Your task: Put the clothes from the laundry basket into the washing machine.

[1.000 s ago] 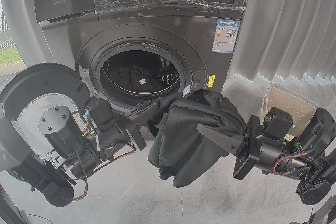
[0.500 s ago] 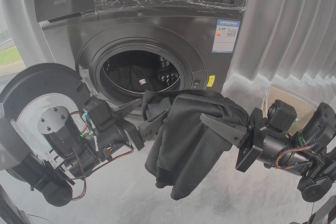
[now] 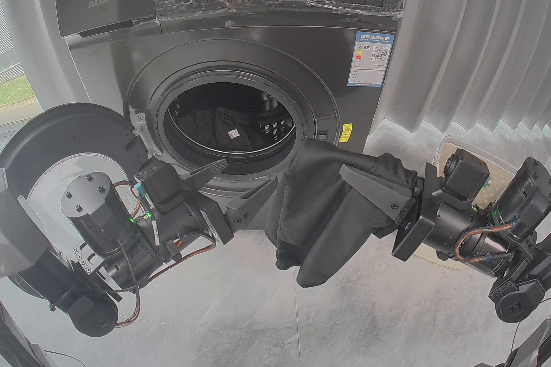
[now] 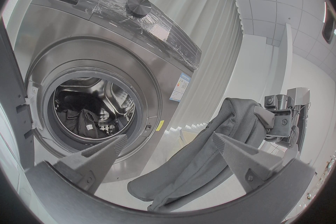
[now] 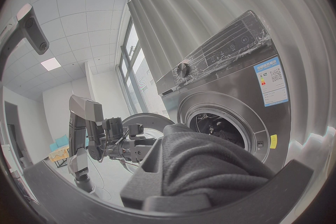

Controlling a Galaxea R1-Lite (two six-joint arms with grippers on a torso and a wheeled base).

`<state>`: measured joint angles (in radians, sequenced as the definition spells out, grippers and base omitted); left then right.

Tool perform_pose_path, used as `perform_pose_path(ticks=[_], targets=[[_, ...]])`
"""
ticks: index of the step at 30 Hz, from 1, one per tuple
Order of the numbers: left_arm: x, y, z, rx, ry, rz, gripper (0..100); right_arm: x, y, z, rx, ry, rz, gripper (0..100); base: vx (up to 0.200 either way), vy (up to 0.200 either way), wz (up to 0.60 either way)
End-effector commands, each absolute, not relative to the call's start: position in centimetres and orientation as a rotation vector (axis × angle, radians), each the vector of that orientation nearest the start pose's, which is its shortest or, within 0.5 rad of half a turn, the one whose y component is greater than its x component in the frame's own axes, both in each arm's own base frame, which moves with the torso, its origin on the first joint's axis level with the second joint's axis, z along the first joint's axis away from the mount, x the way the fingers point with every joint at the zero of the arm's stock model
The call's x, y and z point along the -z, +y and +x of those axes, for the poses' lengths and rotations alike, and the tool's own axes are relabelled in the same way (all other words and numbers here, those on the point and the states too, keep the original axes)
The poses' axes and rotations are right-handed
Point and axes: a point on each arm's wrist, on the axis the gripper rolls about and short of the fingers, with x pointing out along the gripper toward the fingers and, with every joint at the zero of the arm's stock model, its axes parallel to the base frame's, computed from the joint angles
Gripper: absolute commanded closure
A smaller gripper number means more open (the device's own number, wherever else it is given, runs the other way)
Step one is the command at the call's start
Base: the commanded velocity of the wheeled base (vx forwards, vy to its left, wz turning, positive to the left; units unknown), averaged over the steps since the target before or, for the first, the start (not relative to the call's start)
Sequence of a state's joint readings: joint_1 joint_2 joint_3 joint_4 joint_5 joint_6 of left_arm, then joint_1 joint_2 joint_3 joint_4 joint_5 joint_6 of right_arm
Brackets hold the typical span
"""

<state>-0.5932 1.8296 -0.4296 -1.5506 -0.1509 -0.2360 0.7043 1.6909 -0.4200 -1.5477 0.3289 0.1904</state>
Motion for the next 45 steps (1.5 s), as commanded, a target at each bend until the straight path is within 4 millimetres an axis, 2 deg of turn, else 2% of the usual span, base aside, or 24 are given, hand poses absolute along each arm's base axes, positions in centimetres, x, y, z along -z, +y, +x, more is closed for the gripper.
perform_pose_path(ticks=[1,7,14,25,37,45], targets=[[-14.6,-16.0,23.1,0.759,-0.06,-0.258,0,-18.0,17.3,19.1,-1.052,-0.181,0.227,100,0.0,0.0,0.0],[-13.8,-15.6,21.9,0.793,-0.018,-0.23,0,-18.4,17.5,19.4,-1.041,-0.18,0.263,100,0.0,0.0,0.0],[-12.2,-15.0,20.1,0.899,0.038,-0.114,0,-18.5,18.2,19.9,-1.013,-0.18,0.298,100,0.0,0.0,0.0],[-11.1,-17.5,19.1,1.003,0.068,-0.079,0,-17.8,19.2,19.7,-1.043,-0.151,0.299,100,0.0,0.0,0.0],[-9.2,-21.2,23.1,0.967,0.043,-0.048,0,-17.3,20.1,19.4,-1.07,-0.124,0.31,100,0.0,0.0,0.0],[-8.0,-22.3,24.7,0.959,0.047,-0.044,0,-17.8,20.2,19.5,-1.049,-0.131,0.344,100,0.0,0.0,0.0]])
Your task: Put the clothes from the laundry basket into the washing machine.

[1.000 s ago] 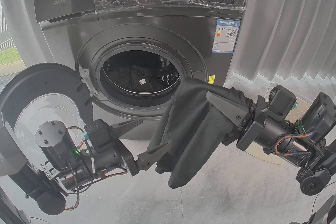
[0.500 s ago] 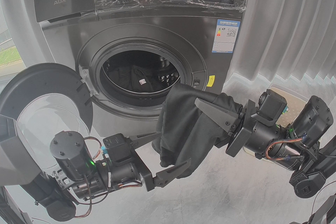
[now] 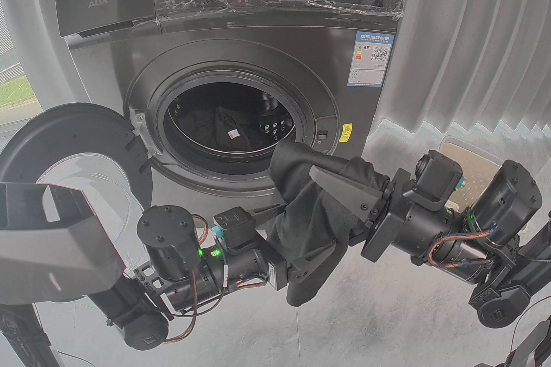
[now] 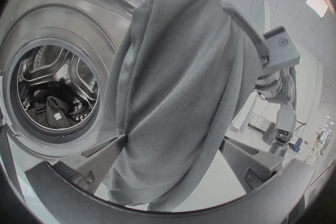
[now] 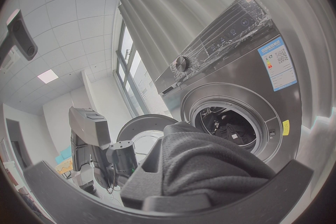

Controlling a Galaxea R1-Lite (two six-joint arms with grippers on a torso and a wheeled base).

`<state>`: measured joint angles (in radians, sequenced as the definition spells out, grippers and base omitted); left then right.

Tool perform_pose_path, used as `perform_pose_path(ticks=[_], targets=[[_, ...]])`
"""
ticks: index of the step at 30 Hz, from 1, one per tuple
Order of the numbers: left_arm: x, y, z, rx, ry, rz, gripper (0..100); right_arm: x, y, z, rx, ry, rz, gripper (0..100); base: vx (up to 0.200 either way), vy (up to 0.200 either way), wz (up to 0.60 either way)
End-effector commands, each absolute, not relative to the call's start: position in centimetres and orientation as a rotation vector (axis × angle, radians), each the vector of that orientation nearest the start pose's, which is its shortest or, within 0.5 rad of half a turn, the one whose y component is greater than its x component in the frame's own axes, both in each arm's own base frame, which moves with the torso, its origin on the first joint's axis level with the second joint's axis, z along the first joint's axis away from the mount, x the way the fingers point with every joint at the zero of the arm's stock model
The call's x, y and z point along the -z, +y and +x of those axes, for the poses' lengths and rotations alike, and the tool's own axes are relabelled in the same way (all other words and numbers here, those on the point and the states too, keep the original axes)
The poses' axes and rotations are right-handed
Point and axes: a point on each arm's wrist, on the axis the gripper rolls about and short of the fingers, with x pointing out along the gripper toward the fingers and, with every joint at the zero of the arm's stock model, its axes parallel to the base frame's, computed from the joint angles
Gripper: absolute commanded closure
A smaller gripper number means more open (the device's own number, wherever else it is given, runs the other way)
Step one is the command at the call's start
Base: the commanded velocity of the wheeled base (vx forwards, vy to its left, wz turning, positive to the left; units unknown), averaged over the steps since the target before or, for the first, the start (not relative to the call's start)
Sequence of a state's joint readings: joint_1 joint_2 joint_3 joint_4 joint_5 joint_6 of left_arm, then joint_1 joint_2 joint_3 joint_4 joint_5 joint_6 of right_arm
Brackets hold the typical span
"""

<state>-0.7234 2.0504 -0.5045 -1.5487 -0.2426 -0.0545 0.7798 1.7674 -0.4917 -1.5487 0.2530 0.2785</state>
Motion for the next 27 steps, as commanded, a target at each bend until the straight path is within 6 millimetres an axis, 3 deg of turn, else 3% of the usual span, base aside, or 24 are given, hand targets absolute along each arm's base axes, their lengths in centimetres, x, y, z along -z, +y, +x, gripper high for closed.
perform_pose_path(ticks=[1,18,23,24,27], targets=[[-8.0,-22.4,25.0,0.958,0.04,-0.046,0,-17.8,20.4,19.3,-1.045,-0.129,0.353,100,0.0,0.0,0.0],[-9.5,-24.1,25.0,1.04,-0.036,-0.067,0,-17.7,21.0,20.0,-1.006,-0.13,0.374,100,0.0,0.0,0.0],[-8.6,-24.3,25.2,1.039,-0.014,-0.06,0,-17.7,21.2,20.0,-0.995,-0.124,0.394,100,0.0,0.0,0.0],[-8.3,-24.3,25.3,1.038,-0.007,-0.057,100,-17.7,21.2,20.0,-0.995,-0.123,0.396,100,0.0,0.0,0.0],[-8.0,-24.4,25.7,1.033,-0.005,-0.056,100,-17.8,21.2,20.0,-0.996,-0.126,0.397,100,0.0,0.0,0.0]])
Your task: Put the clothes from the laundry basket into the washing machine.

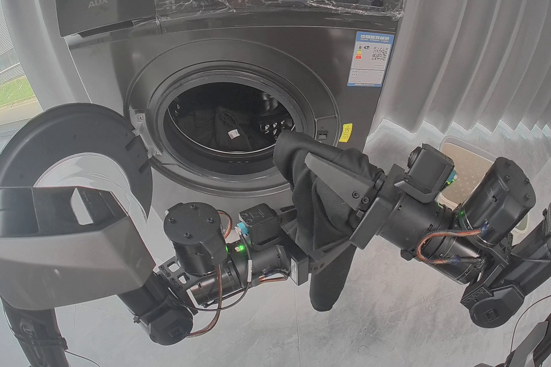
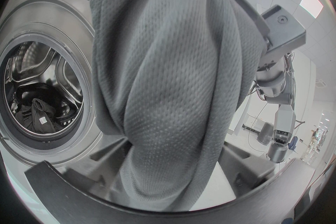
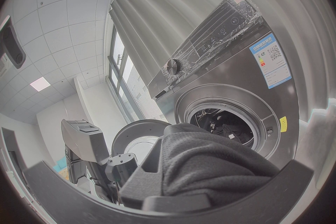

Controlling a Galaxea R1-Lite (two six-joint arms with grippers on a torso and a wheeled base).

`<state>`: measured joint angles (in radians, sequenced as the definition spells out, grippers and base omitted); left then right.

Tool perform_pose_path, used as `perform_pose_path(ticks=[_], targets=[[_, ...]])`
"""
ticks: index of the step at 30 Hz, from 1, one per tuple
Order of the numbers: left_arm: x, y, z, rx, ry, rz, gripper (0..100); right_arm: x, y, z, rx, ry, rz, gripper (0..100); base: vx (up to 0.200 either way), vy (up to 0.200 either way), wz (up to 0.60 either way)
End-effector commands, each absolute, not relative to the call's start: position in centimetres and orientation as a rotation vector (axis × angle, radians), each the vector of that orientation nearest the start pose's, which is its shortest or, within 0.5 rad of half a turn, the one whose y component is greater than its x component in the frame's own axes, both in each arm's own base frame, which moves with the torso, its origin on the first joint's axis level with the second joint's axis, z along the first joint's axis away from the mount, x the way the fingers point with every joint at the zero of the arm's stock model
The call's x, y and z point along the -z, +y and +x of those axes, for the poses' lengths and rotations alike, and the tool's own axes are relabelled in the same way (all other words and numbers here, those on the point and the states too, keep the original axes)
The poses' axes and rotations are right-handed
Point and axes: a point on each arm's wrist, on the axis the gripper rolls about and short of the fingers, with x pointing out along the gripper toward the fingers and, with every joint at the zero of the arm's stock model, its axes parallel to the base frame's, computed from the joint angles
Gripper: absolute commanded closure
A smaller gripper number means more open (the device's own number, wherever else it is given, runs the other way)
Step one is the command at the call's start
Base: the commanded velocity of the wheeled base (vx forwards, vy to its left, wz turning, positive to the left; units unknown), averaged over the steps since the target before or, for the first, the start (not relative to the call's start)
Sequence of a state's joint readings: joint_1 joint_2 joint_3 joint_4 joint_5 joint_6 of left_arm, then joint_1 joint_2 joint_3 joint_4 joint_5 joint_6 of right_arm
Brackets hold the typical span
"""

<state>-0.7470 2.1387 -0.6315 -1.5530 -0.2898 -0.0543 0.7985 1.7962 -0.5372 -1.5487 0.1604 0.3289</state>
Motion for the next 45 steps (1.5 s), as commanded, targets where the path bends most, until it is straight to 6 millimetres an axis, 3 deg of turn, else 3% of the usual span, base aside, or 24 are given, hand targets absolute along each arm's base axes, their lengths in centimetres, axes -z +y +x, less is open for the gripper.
perform_pose_path(ticks=[1,21,22,28,34,39,45], targets=[[-8.0,-24.5,25.7,1.033,-0.006,-0.058,100,-17.9,21.1,20.0,-0.994,-0.128,0.397,100,0.0,0.0,0.0],[-8.9,-24.7,25.7,1.041,-0.032,-0.074,100,-17.9,21.2,20.0,-0.993,-0.129,0.402,100,0.0,0.0,0.0],[-8.9,-24.6,25.7,1.04,-0.032,-0.074,0,-17.9,21.2,20.0,-0.993,-0.129,0.402,100,0.0,0.0,0.0],[-9.1,-24.4,25.0,1.049,-0.026,-0.074,0,-17.9,21.2,20.0,-0.993,-0.129,0.402,100,0.0,0.0,0.0],[-9.1,-25.9,24.0,1.098,-0.031,-0.077,0,-17.9,21.2,20.0,-0.985,-0.127,0.41,100,0.0,0.0,0.0],[-8.0,-27.0,25.6,1.081,-0.041,-0.073,0,-18.0,21.3,19.9,-0.988,-0.125,0.42,100,0.0,0.0,0.0],[-8.2,-28.0,27.9,1.052,-0.103,-0.094,0,-18.1,21.4,20.0,-0.974,-0.126,0.432,100,0.0,0.0,0.0]])
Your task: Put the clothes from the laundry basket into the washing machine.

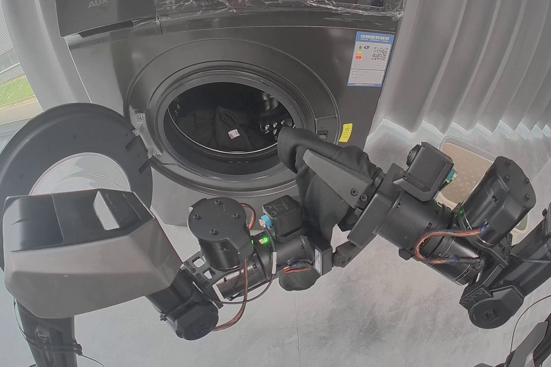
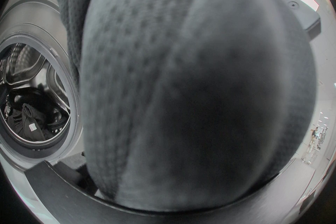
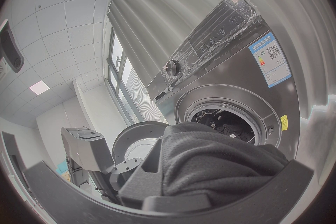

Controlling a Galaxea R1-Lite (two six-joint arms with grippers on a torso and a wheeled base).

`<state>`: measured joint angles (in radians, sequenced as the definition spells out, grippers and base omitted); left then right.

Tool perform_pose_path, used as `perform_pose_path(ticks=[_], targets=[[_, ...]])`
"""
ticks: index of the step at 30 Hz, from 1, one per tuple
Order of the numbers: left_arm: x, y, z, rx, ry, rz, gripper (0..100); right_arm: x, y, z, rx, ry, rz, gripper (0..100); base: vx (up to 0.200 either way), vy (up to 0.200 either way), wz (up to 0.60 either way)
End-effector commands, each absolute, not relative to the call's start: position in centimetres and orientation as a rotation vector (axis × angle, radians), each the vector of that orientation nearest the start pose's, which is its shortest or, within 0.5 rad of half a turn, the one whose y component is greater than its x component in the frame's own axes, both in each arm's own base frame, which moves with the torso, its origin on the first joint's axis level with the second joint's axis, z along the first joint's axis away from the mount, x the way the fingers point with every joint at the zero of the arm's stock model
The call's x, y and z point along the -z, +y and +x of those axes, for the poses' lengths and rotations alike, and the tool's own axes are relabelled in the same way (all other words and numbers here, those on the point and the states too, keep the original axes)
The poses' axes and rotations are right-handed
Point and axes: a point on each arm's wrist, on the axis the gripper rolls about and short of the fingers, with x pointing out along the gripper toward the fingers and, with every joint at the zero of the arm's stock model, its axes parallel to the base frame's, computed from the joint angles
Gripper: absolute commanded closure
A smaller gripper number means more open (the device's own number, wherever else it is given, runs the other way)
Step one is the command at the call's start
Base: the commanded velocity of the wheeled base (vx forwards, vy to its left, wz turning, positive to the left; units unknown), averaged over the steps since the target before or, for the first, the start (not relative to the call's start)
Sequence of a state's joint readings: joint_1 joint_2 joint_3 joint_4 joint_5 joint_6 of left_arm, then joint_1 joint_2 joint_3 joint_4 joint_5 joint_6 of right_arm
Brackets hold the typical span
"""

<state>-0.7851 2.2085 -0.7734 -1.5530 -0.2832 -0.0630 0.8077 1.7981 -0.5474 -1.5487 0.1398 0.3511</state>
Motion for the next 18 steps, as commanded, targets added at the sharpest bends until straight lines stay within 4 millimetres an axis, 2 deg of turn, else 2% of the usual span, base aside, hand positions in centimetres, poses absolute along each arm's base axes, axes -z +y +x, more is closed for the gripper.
perform_pose_path(ticks=[1,2,3,13,18], targets=[[-8.4,-28.1,28.1,1.046,-0.113,-0.098,0,-18.1,21.4,20.0,-0.966,-0.128,0.434,100,0.0,0.0,0.0],[-8.4,-28.2,28.1,1.043,-0.115,-0.098,0,-18.1,21.4,20.0,-0.967,-0.129,0.436,100,0.0,0.0,0.0],[-8.4,-28.2,28.2,1.035,-0.118,-0.1,100,-18.2,21.4,20.0,-0.966,-0.13,0.441,100,0.0,0.0,0.0],[-9.0,-27.9,28.3,1.022,-0.132,-0.105,100,-18.6,21.2,20.6,-0.948,-0.148,0.45,100,0.0,0.0,0.0],[-10.5,-27.1,27.5,1.023,-0.153,-0.11,100,-19.0,20.6,21.7,-0.892,-0.172,0.454,100,0.0,0.0,0.0]])
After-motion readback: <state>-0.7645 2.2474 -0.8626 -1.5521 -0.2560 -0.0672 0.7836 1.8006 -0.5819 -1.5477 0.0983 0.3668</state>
